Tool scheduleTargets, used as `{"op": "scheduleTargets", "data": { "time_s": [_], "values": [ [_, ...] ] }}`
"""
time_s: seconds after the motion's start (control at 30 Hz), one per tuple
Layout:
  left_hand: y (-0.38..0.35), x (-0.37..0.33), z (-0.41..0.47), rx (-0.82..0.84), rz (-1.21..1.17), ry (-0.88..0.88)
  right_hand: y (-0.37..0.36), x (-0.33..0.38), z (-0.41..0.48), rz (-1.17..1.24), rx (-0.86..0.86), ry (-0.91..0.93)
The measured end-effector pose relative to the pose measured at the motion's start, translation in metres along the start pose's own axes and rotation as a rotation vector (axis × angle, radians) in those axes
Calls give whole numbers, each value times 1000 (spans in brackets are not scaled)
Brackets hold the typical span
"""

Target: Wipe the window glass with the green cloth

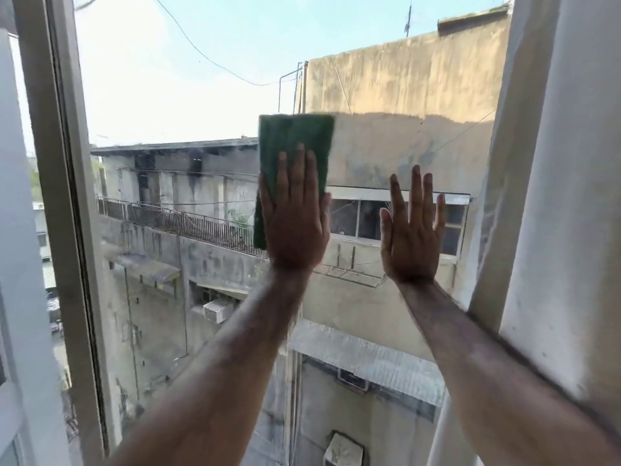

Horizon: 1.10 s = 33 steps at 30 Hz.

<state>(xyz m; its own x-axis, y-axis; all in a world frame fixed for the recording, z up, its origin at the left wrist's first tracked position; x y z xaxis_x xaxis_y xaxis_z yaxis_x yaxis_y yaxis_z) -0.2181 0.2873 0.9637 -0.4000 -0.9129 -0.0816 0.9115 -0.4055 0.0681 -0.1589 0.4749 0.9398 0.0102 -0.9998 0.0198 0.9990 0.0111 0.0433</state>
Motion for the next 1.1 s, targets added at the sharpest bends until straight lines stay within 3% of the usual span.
{"op": "scheduleTargets", "data": {
  "time_s": [0.13, 0.23, 0.3, 0.43, 0.5, 0.57, 0.63, 0.77, 0.9, 1.0, 1.1],
  "values": [
    [-20, -44, -116, 175, 6, -433, 0, -5, -2, -35, -13, 10],
    [-13, 10, -162, 233, 70, -485, 0, -4, -4, -23, -21, 15],
    [4, 75, -158, 193, 110, -368, -1, -3, -3, -12, -21, 16],
    [27, 204, -107, 141, 157, 256, 1, 2, -3, -10, -19, 2],
    [30, 213, -79, 90, 108, 491, 2, 2, -4, -21, -22, 4],
    [26, 183, -60, 49, 89, 578, 3, 1, -5, -28, -27, 8],
    [15, 127, -50, 53, 85, 456, 4, 1, -5, -23, -29, 20],
    [-13, -7, -85, 134, -24, -131, 3, 1, -3, -21, -18, 29],
    [-19, -11, -128, 207, 1, -454, 2, -5, -4, -43, -22, 32],
    [-2, 59, -117, 198, 38, -409, -2, -3, -4, -23, -19, 22],
    [22, 152, -71, 112, 90, -45, -2, 0, -5, -7, -22, 12]
  ]
}}
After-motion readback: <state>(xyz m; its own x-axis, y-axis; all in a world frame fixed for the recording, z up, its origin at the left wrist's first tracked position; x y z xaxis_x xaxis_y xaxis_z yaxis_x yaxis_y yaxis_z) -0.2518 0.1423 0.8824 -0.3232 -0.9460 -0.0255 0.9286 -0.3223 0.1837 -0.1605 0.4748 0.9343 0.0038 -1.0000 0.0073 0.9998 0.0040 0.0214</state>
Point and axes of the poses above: each hand's wrist, its own z-axis towards the middle knuckle, its own y-axis out of the back of the hand, x = y × z, the point moved 10 cm from there along z, towards the middle knuckle, and after that the axes turned 6 degrees about z, right-handed, at the moved point
